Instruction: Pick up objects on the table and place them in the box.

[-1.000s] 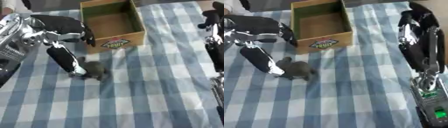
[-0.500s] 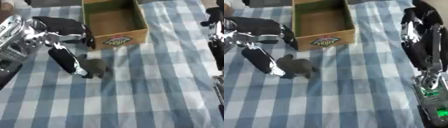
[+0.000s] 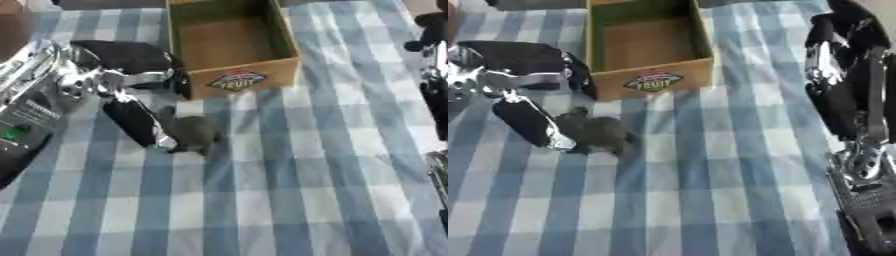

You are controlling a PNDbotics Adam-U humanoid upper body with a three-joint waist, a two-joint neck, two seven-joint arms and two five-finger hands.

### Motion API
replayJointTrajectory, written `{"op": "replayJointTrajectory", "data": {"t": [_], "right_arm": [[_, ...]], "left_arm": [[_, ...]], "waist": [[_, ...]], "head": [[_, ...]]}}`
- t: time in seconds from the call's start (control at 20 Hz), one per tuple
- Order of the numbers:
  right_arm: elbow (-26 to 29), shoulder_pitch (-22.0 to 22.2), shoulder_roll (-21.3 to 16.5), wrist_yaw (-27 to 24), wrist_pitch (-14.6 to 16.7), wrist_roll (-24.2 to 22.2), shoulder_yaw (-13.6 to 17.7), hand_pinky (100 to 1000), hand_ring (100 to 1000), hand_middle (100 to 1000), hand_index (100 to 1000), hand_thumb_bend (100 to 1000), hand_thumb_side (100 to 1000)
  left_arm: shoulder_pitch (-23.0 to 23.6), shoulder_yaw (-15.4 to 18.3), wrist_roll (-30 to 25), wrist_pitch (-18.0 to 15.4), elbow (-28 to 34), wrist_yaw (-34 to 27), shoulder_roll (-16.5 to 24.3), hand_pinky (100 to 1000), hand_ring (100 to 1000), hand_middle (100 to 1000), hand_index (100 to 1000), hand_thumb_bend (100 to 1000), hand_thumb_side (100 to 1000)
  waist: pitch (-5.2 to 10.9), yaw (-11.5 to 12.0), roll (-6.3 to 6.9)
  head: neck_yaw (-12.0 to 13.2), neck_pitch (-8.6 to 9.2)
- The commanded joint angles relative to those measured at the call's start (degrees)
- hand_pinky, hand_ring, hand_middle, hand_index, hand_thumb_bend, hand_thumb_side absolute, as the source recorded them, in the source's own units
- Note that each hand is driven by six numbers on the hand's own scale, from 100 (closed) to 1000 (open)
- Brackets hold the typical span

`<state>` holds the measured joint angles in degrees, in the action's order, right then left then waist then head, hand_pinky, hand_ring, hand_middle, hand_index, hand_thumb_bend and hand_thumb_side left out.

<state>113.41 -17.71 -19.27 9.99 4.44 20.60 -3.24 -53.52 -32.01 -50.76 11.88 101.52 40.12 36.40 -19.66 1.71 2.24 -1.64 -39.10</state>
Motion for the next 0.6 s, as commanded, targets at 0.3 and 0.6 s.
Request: {"op": "replayJointTrajectory", "data": {"t": [0.3, 0.6], "right_arm": [[1.18, -0.65, -0.23, -0.54, -0.07, -0.52, 0.30, 647, 803, 654, 839, 127, 613], [1.18, -0.60, -0.14, -0.58, -0.19, -0.47, 0.39, 647, 803, 655, 839, 125, 612]], "left_arm": [[-0.82, -0.45, 1.36, -1.09, -2.58, 2.50, -0.69, 835, 778, 796, 835, 446, 424], [-0.80, -1.22, 1.05, -1.07, -3.98, 1.44, -1.60, 836, 776, 791, 813, 459, 445]], "waist": [[0.77, -0.05, -0.26], [0.68, -0.15, -0.27]], "head": [[0.06, 1.16], [0.09, 1.33]]}}
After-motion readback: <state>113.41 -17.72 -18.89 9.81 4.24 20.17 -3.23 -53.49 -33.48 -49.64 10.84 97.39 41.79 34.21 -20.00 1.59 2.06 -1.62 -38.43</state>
